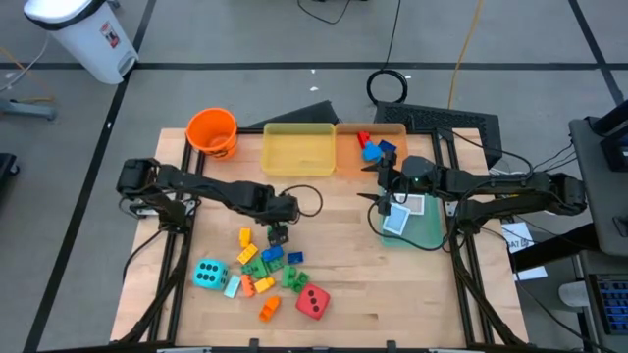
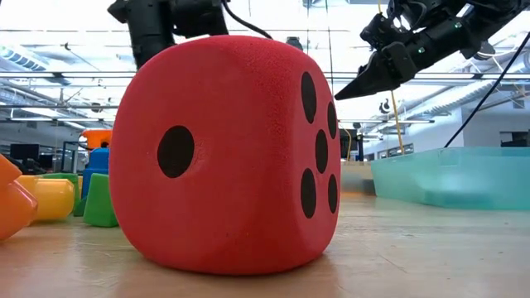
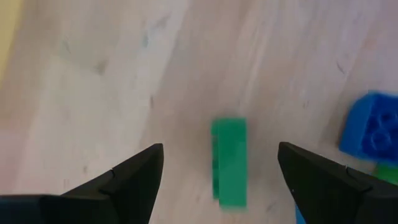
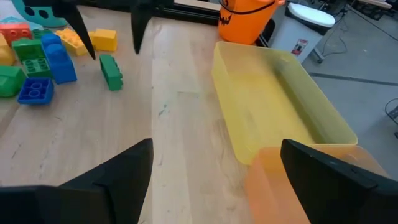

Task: Pick & Place Toys
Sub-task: Put the green game piece into the orange bin

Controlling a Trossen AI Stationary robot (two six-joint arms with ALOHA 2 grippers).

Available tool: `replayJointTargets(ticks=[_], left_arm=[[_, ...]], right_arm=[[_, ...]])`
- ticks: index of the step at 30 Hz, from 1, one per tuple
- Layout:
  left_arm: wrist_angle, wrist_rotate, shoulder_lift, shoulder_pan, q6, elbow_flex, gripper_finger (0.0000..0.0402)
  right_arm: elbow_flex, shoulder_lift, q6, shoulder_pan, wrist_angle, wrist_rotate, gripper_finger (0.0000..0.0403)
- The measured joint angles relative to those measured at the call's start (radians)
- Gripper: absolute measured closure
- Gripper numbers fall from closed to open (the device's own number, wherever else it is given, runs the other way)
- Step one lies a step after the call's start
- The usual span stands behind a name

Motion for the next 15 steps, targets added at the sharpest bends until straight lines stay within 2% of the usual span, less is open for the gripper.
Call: replayJointTargets(ticks=[15], left_arm=[[0.015, 0.021, 0.163, -0.056, 0.017, -0.024, 0.0083]], right_arm=[[0.000, 0.000, -0.003, 0.000, 0.001, 0.000, 0.0083]])
